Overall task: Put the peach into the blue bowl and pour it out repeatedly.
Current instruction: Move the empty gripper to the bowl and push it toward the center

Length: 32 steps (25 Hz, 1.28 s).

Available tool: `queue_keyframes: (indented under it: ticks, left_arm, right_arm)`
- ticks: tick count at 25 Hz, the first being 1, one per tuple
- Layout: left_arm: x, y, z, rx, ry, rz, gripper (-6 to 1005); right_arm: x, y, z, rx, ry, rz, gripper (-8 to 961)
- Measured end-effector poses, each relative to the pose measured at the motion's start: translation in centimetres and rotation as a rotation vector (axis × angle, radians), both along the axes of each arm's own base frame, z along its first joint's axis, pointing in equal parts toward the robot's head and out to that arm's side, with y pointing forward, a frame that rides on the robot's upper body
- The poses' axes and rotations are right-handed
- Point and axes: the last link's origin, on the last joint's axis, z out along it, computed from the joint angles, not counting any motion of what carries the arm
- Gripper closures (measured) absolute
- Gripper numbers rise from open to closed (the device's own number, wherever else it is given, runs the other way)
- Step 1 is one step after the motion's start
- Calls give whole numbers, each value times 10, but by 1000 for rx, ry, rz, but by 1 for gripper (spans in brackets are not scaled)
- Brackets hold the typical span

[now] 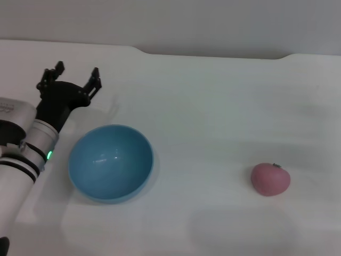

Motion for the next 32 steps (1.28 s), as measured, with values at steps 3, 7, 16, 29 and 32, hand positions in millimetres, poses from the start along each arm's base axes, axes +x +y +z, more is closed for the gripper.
queue_keyframes:
  ticks: [3, 7, 16, 29, 32]
  left_arm:
    - [-5, 2, 5, 31, -20, 35, 171]
    - [-9, 4, 7, 39, -25, 65, 171]
    - [-15, 4, 10, 53, -32, 106, 171]
    - [-7, 53, 20, -43, -165, 164, 171]
    - [-3, 79, 29, -135, -183, 201, 172]
  right_arm:
    - [0, 2, -1, -9, 0, -6, 328]
    - [-2, 4, -1, -7, -1, 1, 329]
    - [-6, 8, 1, -1, -2, 12, 329]
    - [-5, 6, 0, -1, 0, 9, 329]
    - [-4, 5, 0, -3, 1, 4, 329]
